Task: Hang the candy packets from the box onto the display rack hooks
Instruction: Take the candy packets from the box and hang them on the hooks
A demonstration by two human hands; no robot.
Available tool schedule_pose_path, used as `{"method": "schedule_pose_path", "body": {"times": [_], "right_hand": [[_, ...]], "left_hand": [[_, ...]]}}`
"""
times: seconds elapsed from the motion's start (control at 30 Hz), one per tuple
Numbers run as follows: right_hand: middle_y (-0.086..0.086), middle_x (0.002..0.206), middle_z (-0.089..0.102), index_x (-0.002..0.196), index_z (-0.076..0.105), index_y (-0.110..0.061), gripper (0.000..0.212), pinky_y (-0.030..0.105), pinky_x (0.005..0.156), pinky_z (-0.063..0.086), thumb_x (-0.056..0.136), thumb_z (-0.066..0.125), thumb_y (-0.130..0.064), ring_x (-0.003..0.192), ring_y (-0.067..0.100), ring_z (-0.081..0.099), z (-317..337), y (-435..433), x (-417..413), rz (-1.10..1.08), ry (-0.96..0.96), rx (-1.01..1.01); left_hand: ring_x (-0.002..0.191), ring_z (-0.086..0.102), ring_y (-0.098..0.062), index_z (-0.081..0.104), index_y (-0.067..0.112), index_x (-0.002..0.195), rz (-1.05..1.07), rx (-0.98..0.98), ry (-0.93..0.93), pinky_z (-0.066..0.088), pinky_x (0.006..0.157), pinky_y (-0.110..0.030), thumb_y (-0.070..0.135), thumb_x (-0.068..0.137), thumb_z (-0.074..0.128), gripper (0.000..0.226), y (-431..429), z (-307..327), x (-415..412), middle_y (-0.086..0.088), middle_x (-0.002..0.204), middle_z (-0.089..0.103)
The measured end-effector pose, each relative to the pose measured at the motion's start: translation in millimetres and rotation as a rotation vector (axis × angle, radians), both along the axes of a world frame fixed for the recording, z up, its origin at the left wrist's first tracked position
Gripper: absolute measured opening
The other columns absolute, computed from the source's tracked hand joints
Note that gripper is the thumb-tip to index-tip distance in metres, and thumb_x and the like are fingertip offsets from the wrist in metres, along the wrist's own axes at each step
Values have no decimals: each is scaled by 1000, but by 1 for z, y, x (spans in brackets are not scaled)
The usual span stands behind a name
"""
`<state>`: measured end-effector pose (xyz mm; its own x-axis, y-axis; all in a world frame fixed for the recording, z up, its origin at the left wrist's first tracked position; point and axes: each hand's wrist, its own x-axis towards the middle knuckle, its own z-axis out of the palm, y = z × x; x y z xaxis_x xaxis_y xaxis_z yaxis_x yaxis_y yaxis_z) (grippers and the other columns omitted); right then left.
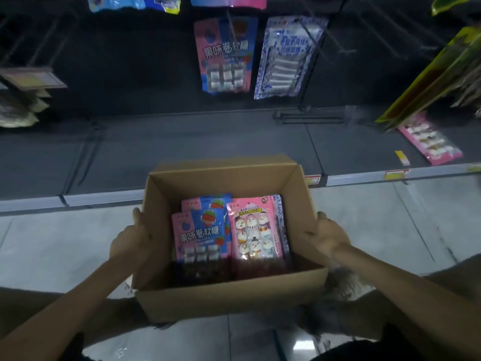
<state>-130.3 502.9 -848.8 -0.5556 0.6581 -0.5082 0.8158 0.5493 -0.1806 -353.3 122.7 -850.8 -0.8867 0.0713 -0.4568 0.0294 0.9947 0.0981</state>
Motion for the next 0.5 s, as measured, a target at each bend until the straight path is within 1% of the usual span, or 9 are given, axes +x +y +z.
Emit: {"method": "schedule_pose_path", "body": {"times": [0.07, 0.13, 0.2, 0.33, 0.43, 0.5], "right_hand": [[14, 120, 71, 124, 58, -11, 39, 37, 80, 55, 93, 71, -31, 106, 37, 70, -3, 2, -3, -18, 23, 2], [15, 116, 75, 120, 69, -11, 30, 35, 78, 55, 92, 67, -21, 103, 38, 71, -1, 2, -7, -70, 71, -18], [17, 112, 76, 118, 75, -9, 28, 36, 79, 55, 95, 63, -17, 102, 39, 72, 1, 6, -6, -170, 102, -36], [21, 113, 74, 120, 75, -6, 30, 40, 82, 56, 100, 56, -19, 97, 40, 70, 4, 27, 18, -324, 127, -6], [22, 117, 73, 125, 74, -8, 34, 46, 92, 58, 102, 53, -23, 107, 44, 70, 4, 49, 43, -442, 146, 33], [23, 119, 72, 128, 73, -10, 35, 48, 95, 58, 102, 54, -23, 110, 45, 69, 7, 60, 54, -488, 153, 71]], "left_hand": [[117, 62, -47, 36, 0, 145, 29, 65, 15, 49, 99, -54, 22, 107, 50, 46, 7, -2, -3, -26, 129, 62], [120, 60, -50, 43, -3, 140, 76, 99, 20, 48, 102, -54, 21, 104, 56, 45, 14, 1, -4, -28, 131, 60], [122, 59, -49, 47, -2, 139, 110, 123, 18, 48, 102, -53, 23, 103, 58, 45, 21, 6, -3, -26, 131, 61], [123, 60, -48, 53, 2, 139, 95, 199, -8, 47, 103, -52, 26, 105, 57, 42, 46, 14, 7, -25, 134, 61], [123, 60, -48, 55, 2, 138, 8, 278, -4, 47, 103, -52, 25, 106, 56, 39, 68, 15, 20, -25, 134, 62], [126, 58, -46, 53, 2, 140, -36, 272, -30, 45, 104, -51, 23, 108, 53, 39, 89, 16, 24, -24, 136, 61]]}}
